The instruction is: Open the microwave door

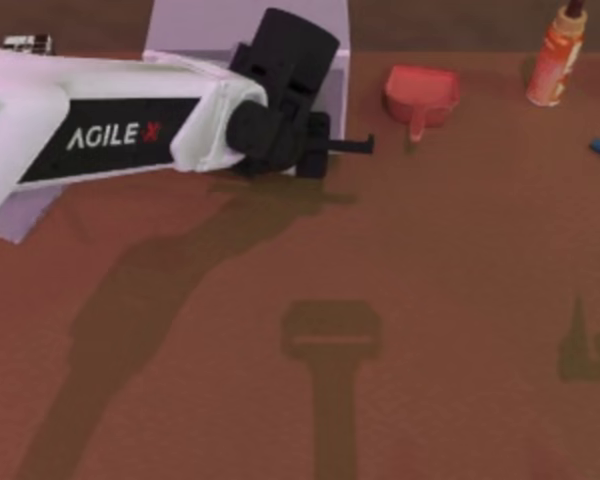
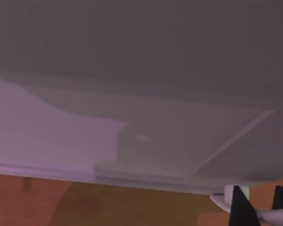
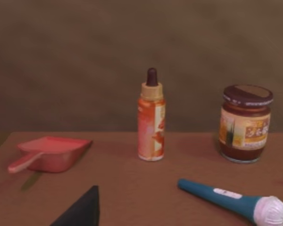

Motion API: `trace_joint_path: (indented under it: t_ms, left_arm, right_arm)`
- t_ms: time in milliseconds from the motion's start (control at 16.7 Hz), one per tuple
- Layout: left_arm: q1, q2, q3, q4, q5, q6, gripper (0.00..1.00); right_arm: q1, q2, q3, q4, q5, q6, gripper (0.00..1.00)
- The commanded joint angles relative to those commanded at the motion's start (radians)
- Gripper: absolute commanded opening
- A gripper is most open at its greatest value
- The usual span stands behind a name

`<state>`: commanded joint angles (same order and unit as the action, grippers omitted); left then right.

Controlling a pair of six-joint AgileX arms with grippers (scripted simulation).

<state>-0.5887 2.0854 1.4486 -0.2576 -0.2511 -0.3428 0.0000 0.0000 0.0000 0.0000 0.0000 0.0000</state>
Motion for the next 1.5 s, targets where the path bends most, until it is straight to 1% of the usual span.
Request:
trace_joint_path:
  t_ms: [360,480,900,1500]
  left_arm:
    - [0.000,0.000,0.000,0.000,0.000,0.000,0.00]
    - [-0.007,0.001,0.001,0.001,0.009,-0.002,0.00]
    - [0.011,-0.038,-0.060,0.035,0.042,0.053,0.00]
    - [0.011,-0.038,-0.061,0.035,0.042,0.054,0.00]
  right_arm:
    - [0.000,0.000,0.000,0.000,0.000,0.000,1.00]
    - [0.000,0.000,0.000,0.000,0.000,0.000,1.00]
    - [0.000,0.000,0.000,0.000,0.000,0.000,1.00]
    - [0.000,0.000,0.000,0.000,0.000,0.000,1.00]
